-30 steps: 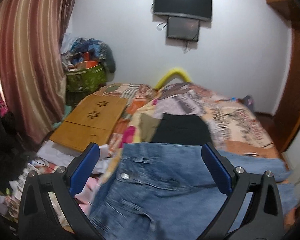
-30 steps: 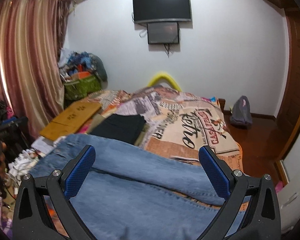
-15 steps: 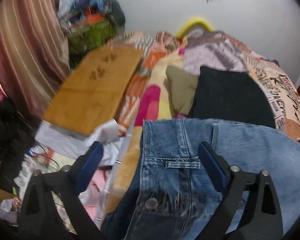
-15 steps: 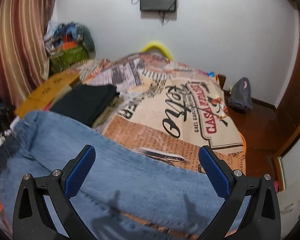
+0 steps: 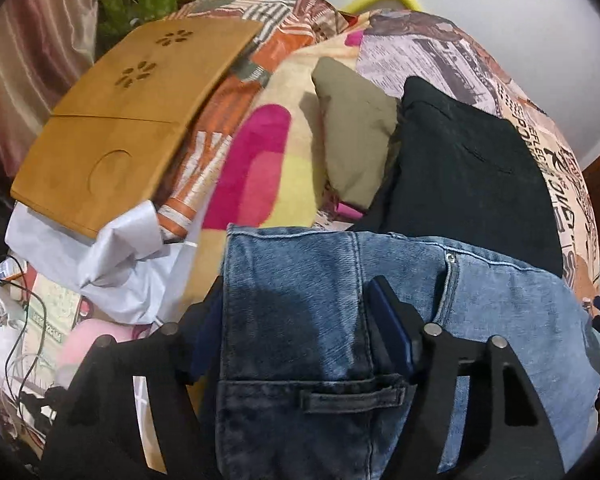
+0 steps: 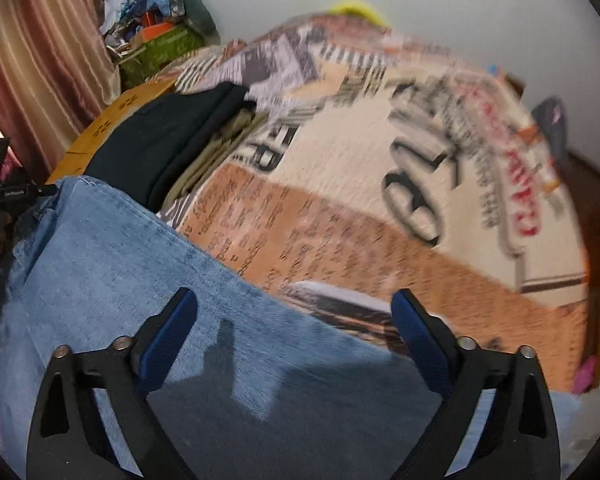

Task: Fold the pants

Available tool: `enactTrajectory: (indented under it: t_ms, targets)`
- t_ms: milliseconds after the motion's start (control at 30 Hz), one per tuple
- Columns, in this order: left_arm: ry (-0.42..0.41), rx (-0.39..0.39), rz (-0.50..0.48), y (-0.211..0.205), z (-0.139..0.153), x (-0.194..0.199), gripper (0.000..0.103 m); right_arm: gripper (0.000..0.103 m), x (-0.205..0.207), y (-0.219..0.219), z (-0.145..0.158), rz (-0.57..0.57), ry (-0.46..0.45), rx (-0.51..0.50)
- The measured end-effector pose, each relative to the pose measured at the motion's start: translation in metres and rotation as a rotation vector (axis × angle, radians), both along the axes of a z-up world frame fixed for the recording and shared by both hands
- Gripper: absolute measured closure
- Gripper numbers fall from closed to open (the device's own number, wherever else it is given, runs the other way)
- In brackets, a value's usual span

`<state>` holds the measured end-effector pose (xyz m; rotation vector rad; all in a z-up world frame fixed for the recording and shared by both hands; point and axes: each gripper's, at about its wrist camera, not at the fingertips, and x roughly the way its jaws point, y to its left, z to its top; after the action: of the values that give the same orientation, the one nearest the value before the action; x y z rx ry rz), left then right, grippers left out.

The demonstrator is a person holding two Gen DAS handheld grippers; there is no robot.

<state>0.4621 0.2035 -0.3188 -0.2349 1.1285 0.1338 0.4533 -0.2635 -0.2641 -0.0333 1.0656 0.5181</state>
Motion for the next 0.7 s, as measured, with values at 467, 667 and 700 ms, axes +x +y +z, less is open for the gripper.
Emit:
enactTrajectory:
  t_ms: [467, 667, 700]
  targets:
    - [-0.034, 0.072, -0.094, -0.027, 0.014, 0.002, 0.082, 0.08, -0.012, 0.035, -0.007, 0.198, 0.081, -0.09]
    - [-0.08, 0.121, -0.115, -0.035, 0.033, -0.009, 0.088, 0.094, -0.018, 0.039, 0.002, 0.181, 0.044, -0.099]
    - [-0.088, 0.116, -0.112, -0.035, 0.037, -0.01, 0.089, 0.095, -0.021, 0.037, 0.007, 0.169, 0.032, -0.089]
